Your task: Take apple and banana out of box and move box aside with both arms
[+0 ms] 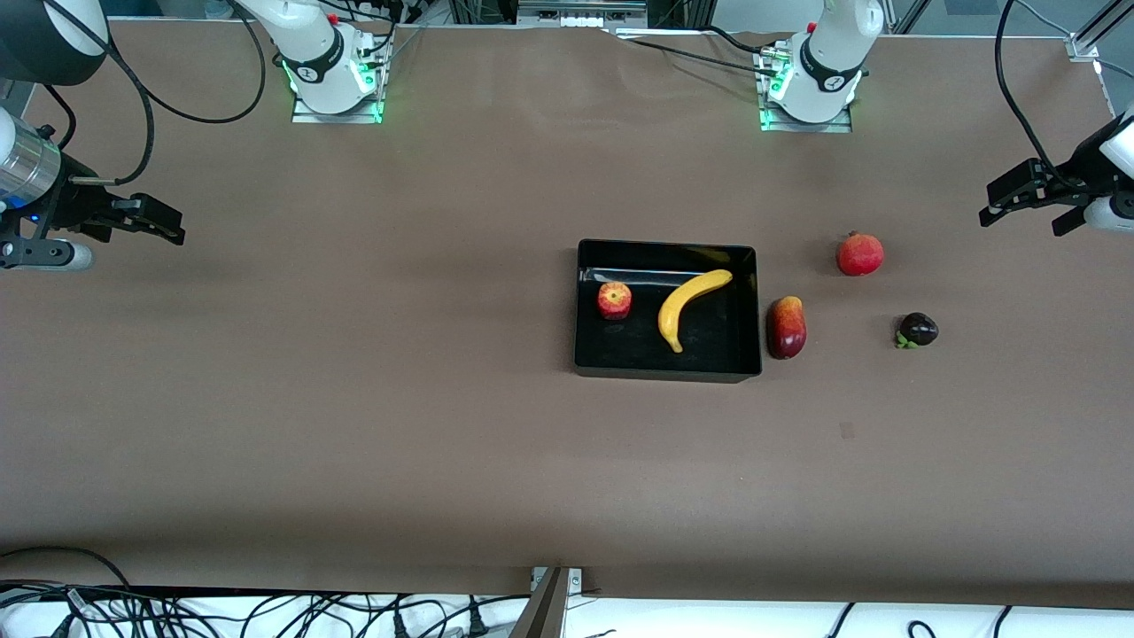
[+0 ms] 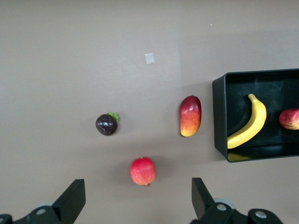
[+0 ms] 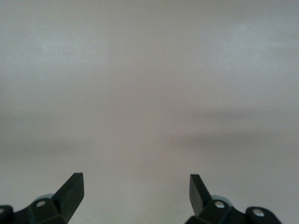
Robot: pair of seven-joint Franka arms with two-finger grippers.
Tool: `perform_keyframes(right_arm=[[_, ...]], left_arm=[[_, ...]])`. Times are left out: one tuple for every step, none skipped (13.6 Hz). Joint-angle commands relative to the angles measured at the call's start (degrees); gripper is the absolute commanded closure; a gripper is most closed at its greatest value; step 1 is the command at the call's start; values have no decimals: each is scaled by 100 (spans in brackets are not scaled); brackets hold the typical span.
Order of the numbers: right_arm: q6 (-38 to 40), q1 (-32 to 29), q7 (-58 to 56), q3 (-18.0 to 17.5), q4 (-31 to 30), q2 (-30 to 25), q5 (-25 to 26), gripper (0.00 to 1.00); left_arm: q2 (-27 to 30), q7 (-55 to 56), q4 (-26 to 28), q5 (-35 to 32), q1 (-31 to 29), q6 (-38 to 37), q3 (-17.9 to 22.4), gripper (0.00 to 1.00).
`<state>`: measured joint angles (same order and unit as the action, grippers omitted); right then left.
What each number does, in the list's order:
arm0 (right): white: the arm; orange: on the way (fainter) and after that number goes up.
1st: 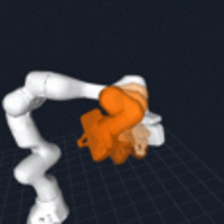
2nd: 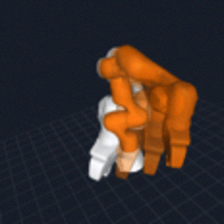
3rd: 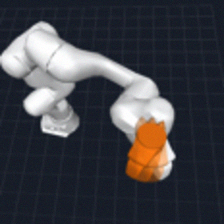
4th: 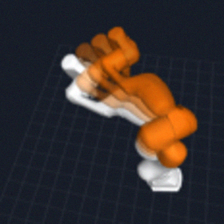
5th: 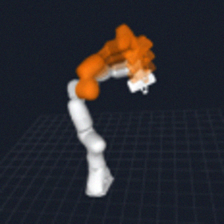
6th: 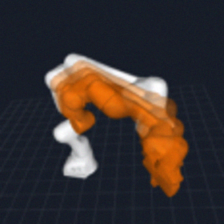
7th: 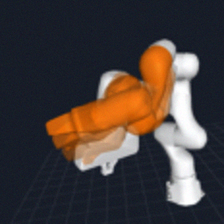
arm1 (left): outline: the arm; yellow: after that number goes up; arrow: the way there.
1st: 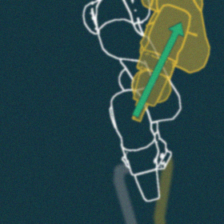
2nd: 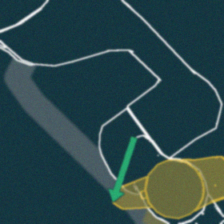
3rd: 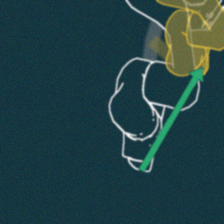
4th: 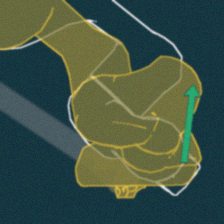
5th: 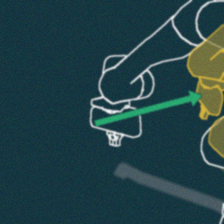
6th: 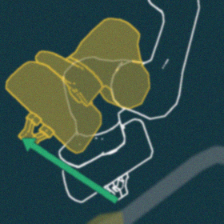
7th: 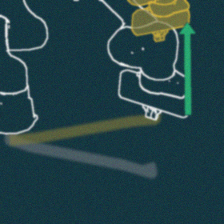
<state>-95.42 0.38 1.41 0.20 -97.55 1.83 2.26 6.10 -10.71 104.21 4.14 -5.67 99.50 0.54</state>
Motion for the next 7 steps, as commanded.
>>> perform_keyframes(right_arm=[[6,-12,53,-37,-10,-95,11,0],[6,-12,53,-37,-10,-95,11,0],[6,-12,53,-37,-10,-95,11,0],[6,-12,53,-37,-10,-95,11,0],[6,-12,53,-37,-1,-95,11,0],[6,-12,53,-37,-10,-95,11,0],[6,-12,53,-29,-10,-86,11,0]], left_arm=[[49,131,-24,-106,-40,-63,-80,0],[14,183,-76,-115,-31,-62,-80,0],[-12,236,-129,-132,12,-97,-98,0],[-4,254,-155,-132,13,-167,-124,0],[-13,271,-164,-141,13,-194,-176,0],[-13,211,-182,-228,13,-185,-186,0],[-56,175,-260,-499,13,-194,-212,0]])
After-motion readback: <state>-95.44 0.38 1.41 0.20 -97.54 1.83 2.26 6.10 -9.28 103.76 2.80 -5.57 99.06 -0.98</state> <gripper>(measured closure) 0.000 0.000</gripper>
